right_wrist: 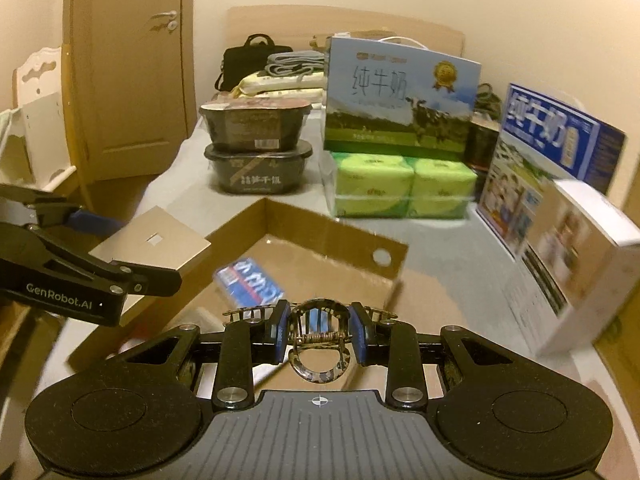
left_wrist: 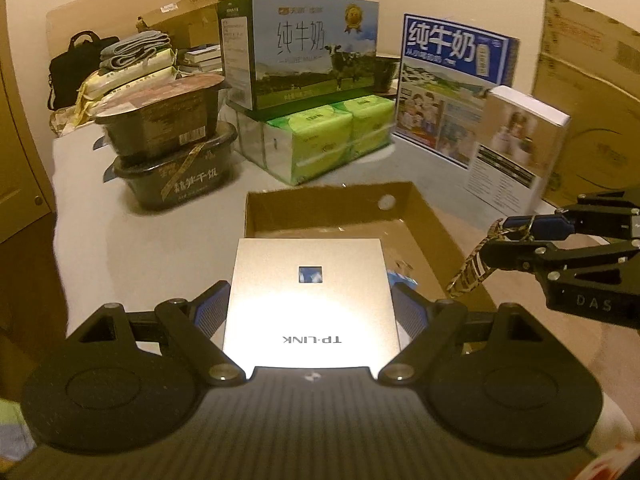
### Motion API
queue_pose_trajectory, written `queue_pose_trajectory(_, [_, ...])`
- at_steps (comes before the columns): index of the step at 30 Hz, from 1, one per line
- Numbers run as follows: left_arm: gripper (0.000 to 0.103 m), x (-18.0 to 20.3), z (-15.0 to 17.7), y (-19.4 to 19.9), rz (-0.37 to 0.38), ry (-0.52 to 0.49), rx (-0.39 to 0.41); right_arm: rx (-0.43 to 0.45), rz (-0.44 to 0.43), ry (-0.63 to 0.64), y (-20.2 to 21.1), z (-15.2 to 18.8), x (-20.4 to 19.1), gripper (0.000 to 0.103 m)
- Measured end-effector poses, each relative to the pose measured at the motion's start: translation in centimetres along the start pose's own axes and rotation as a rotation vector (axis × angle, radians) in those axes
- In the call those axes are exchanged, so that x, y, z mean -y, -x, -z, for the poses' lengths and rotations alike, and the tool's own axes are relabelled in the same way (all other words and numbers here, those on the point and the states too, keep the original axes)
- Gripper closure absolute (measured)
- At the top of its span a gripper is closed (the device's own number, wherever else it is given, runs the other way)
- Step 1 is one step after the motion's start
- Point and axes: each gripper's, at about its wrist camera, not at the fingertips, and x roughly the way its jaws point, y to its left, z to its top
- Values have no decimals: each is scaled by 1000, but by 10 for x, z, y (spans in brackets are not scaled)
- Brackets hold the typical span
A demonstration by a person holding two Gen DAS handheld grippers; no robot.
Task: Organize rigid objects
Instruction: 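Lower the device into the tray and open the left tool while the right tool releases the claw clip there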
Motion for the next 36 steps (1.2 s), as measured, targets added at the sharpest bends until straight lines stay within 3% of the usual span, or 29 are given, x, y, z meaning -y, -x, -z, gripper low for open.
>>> queue_pose_trajectory(9, [19,-11,-31,-75,32,-34,-9,-31,-3,66,-77,-20,30,72])
queue_pose_trajectory(16, [17,-9,-45,-109,43,-55,-13,-31,10,73,-101,-22,45,72])
queue_pose_trajectory(18, [12,-10,-47,-110,37,-51,-2,-32,10,73,-103,-21,45,72])
queue_pose_trajectory(32, [12,-29,-28,-85,10,10,3,-20,-22,51,-105,-24,32,71])
queue_pose_trajectory(36, [12,-32,-22,-78,-5,32,9,6,-69,8,-107,-27,34,71])
